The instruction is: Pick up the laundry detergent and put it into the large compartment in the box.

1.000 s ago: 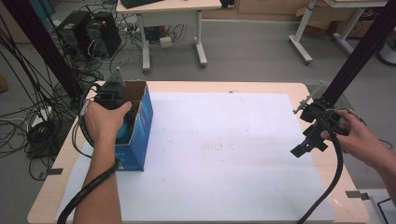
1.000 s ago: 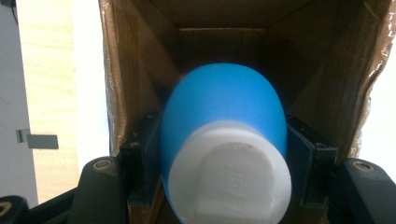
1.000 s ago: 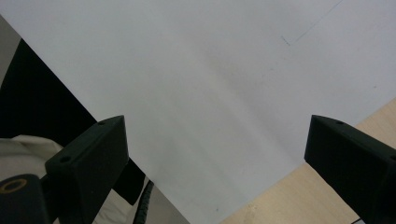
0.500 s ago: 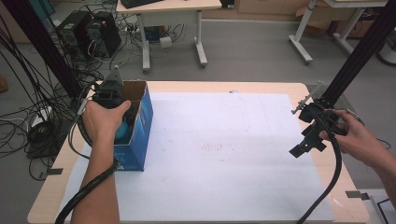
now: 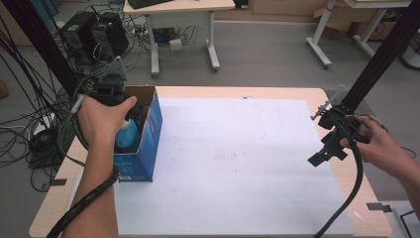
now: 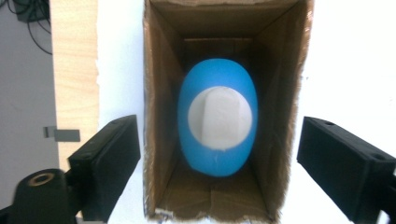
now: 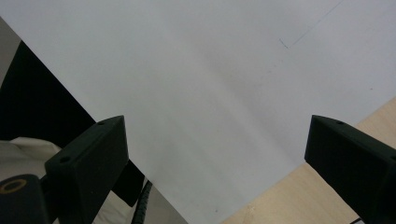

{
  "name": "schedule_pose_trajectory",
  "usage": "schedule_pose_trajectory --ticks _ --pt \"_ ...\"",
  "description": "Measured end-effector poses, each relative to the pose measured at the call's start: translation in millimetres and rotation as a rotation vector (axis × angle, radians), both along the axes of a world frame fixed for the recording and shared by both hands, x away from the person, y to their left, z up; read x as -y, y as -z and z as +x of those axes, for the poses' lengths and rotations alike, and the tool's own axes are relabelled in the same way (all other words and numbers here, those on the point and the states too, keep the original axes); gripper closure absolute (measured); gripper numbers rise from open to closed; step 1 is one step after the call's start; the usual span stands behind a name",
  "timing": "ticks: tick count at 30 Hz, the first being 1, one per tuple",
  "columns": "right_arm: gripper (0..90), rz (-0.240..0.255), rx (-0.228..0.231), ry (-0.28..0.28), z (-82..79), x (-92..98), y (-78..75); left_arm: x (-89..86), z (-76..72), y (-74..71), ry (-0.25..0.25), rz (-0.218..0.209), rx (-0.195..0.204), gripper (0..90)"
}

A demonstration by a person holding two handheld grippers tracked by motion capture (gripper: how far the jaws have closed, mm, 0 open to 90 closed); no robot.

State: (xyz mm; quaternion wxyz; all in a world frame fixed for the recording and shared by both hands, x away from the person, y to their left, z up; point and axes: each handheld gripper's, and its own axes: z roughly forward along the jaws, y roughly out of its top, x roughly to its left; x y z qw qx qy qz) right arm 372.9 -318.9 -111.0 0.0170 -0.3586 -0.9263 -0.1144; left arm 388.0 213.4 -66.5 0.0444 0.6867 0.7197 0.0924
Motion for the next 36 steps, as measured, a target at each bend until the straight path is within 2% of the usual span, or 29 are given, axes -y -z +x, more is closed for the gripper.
schedule_pose_trajectory --ticks 5,10,18,24,36 --pt "5.9 0.000 0.003 0.002 -0.5 0.7 -1.9 8.4 -11.3 -20.1 0.009 0.001 0.041 10.7" --pt "5.9 0.004 0.006 0.003 -1.4 1.0 -2.5 20.5 -18.5 -36.1 0.035 -0.001 0.064 10.0" --pt "5.9 0.008 0.012 0.013 -5.4 2.5 -4.3 41.1 -22.8 -54.0 0.081 -0.008 0.081 9.4" --pt "6.0 0.013 0.015 0.013 -7.4 5.0 -4.6 56.2 -19.2 -56.0 0.112 -0.021 0.082 8.8" --pt "6.0 0.012 0.018 0.020 -8.4 10.6 -6.4 92.4 -4.6 -50.6 0.198 -0.030 0.074 6.4"
